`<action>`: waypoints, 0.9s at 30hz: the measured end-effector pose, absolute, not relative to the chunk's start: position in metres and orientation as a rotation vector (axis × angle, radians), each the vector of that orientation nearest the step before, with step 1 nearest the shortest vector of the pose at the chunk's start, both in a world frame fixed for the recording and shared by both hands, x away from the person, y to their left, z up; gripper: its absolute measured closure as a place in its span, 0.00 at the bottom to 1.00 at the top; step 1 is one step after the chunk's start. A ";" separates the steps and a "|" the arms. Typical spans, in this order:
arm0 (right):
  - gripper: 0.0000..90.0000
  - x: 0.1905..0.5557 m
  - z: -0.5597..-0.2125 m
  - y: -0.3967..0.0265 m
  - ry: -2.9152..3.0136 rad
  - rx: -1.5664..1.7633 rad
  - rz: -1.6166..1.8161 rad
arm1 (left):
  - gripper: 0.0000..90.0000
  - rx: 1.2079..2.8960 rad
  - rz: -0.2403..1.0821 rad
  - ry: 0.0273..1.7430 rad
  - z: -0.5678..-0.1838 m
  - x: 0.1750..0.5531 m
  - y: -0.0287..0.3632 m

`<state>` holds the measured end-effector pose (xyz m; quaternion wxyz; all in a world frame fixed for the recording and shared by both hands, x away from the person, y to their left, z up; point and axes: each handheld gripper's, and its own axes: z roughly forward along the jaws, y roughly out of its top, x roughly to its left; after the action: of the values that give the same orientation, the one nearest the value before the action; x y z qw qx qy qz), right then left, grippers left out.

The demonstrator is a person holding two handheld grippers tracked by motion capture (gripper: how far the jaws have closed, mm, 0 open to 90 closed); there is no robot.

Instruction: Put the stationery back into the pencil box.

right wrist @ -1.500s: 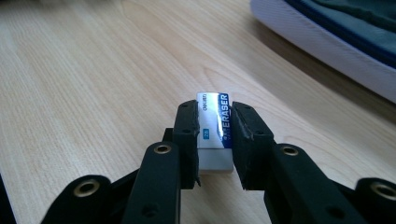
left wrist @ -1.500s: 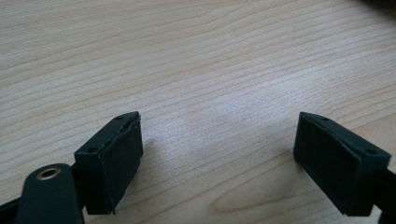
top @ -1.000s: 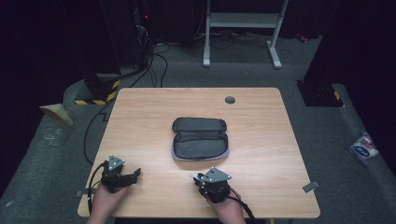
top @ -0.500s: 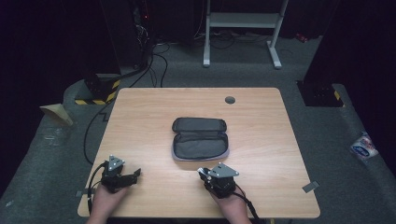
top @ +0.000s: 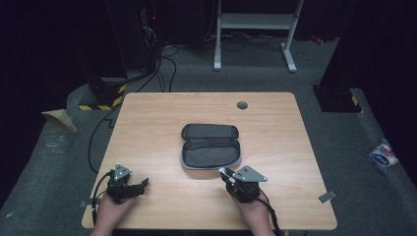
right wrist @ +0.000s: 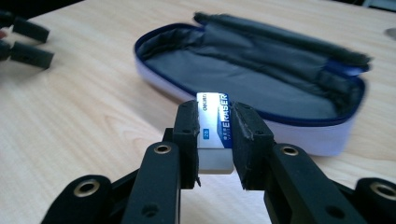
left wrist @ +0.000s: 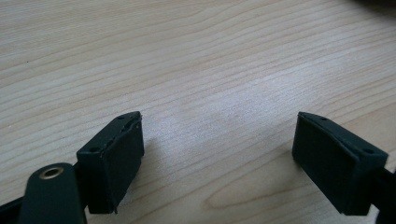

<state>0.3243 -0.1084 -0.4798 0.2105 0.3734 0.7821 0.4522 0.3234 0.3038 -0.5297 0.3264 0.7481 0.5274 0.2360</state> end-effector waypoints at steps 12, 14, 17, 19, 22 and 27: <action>0.80 0.347 -0.457 -0.126 2.091 1.079 1.249 | 0.19 1.970 0.616 1.370 -0.530 0.324 0.305; 0.80 0.352 -0.453 -0.125 2.088 1.080 1.250 | 0.19 1.964 0.610 1.374 -0.530 0.324 0.304; 0.80 0.356 -0.450 -0.123 2.088 1.083 1.245 | 0.19 1.968 0.610 1.370 -0.530 0.324 0.304; 0.80 0.364 -0.448 -0.119 2.090 1.092 1.245 | 0.19 1.967 0.607 1.369 -0.530 0.324 0.304; 0.80 0.371 -0.446 -0.115 2.095 1.099 1.245 | 0.19 1.967 0.604 1.368 -0.530 0.324 0.304; 0.80 0.383 -0.447 -0.109 2.110 1.119 1.231 | 0.19 1.967 0.603 1.365 -0.530 0.324 0.304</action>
<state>0.3832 -0.1090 -0.4473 0.2254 0.4059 0.7651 0.4462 0.3237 0.3037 -0.5298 0.3300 0.7521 0.5218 0.2304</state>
